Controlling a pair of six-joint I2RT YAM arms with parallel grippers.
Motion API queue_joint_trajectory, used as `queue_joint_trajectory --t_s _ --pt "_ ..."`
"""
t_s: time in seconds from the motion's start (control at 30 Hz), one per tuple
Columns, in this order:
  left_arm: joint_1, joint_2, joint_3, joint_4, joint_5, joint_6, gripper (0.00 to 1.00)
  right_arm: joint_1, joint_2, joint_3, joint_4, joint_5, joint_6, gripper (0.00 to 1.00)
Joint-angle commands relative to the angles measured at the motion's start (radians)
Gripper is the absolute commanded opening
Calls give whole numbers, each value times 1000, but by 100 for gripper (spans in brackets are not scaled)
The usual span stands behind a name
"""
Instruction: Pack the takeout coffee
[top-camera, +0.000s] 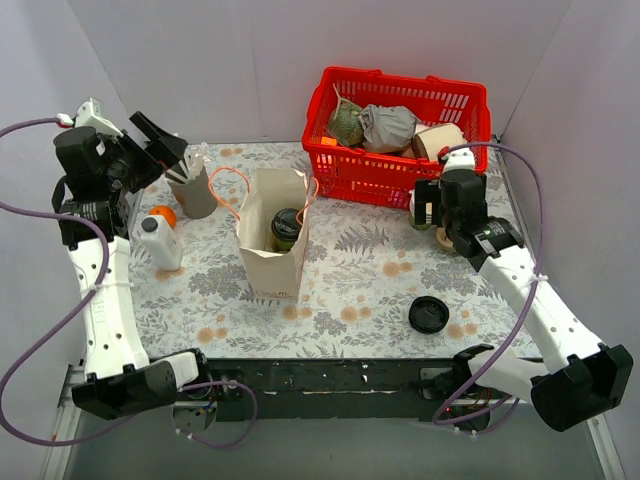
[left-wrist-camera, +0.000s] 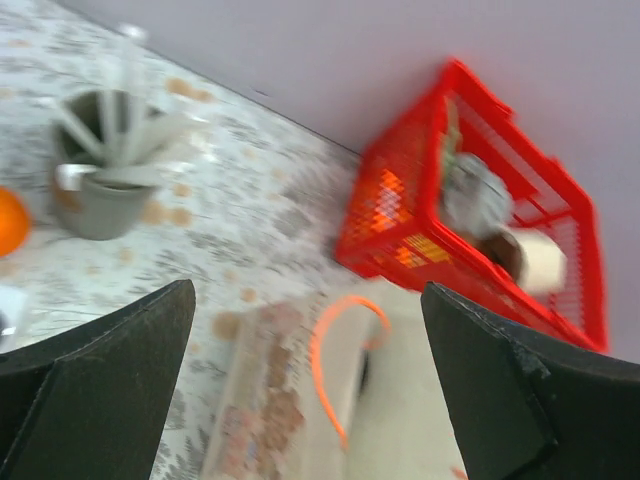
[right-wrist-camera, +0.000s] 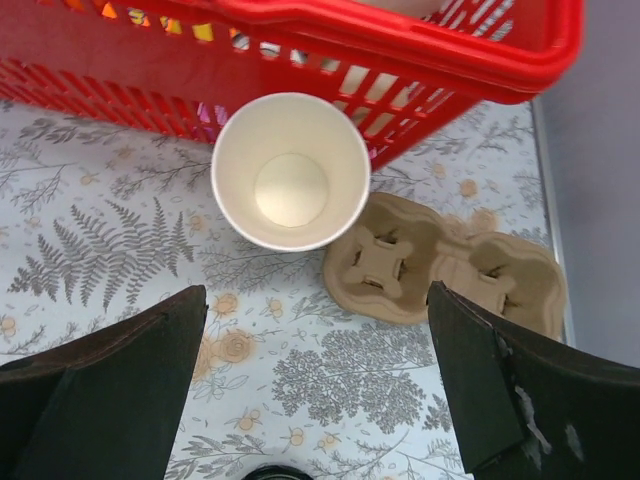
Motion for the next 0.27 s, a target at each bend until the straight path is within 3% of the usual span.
queue_joint_trajectory --t_s 0.0,0.1,0.23 --pt "14 73 7 -92 -388 39 98 -5 -11 94 -90 163 56 98" --pt "16 56 -65 -34 -333 20 98 -5 -78 19 -25 99 30 98" --pt "14 -15 -134 14 -370 2 98 -7 -177 -32 49 75 19 98"
